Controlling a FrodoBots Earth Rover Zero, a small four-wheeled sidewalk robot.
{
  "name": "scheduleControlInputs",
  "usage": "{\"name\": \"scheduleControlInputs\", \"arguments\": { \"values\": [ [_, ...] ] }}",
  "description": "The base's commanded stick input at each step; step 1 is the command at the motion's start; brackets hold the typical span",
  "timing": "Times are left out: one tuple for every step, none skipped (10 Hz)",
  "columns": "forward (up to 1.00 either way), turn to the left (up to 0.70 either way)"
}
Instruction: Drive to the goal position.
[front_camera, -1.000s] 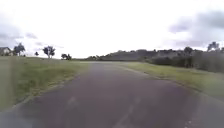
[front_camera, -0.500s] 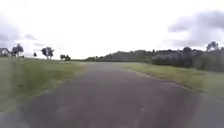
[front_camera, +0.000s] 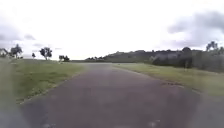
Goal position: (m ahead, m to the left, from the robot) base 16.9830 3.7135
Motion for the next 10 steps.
{"name": "scheduleControlInputs", "arguments": {
  "values": [
    [0.70,0.00],
    [0.70,0.00],
    [0.70,0.00],
    [0.70,0.00],
    [0.70,0.00],
    [0.70,0.05],
    [0.70,0.27],
    [0.70,0.35],
    [0.70,0.35],
    [0.70,0.35]
  ]
}}
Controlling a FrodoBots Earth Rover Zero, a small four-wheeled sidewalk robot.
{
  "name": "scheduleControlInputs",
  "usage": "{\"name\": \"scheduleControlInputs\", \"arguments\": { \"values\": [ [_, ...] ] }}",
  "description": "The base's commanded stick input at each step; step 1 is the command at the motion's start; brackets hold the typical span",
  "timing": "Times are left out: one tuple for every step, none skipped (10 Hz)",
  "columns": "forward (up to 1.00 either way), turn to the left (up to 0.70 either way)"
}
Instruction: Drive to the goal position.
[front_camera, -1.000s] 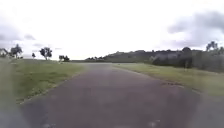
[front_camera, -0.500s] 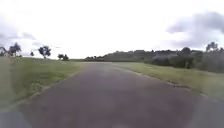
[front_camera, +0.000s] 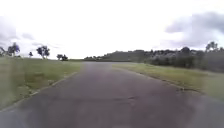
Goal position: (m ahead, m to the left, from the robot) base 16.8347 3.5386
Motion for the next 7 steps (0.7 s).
{"name": "scheduleControlInputs", "arguments": {
  "values": [
    [0.70,0.35],
    [0.70,0.28],
    [0.70,0.09],
    [0.70,0.00],
    [0.70,0.00],
    [0.70,0.00],
    [0.70,0.00]
  ]
}}
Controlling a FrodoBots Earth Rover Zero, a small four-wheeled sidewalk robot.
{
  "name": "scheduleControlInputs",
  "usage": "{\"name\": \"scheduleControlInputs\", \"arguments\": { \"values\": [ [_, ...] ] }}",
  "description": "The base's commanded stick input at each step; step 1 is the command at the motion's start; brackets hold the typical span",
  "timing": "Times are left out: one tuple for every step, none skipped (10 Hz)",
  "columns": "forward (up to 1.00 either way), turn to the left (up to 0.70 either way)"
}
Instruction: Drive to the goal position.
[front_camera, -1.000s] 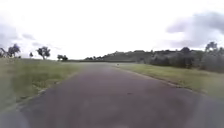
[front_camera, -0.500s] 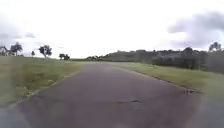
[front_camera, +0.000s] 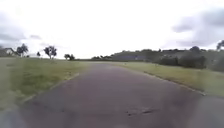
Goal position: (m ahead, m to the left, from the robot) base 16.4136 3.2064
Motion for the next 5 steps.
{"name": "scheduleControlInputs", "arguments": {
  "values": [
    [0.70,0.00],
    [0.70,0.00],
    [0.70,0.00],
    [0.70,0.00],
    [0.70,0.00]
  ]
}}
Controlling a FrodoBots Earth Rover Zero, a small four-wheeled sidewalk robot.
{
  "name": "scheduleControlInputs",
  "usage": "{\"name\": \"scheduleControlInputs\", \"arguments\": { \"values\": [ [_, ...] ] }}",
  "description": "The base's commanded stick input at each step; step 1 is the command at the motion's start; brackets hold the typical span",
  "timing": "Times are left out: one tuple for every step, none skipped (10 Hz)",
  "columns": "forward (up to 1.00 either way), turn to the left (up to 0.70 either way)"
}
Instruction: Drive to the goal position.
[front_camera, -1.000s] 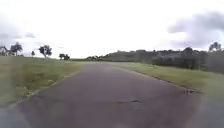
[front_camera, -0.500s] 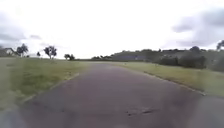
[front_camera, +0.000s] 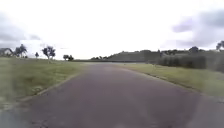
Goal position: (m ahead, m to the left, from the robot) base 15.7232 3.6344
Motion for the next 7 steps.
{"name": "scheduleControlInputs", "arguments": {
  "values": [
    [0.70,0.00],
    [0.70,0.00],
    [0.70,0.01],
    [0.70,0.02],
    [0.70,0.02],
    [0.70,0.35],
    [0.70,0.35]
  ]
}}
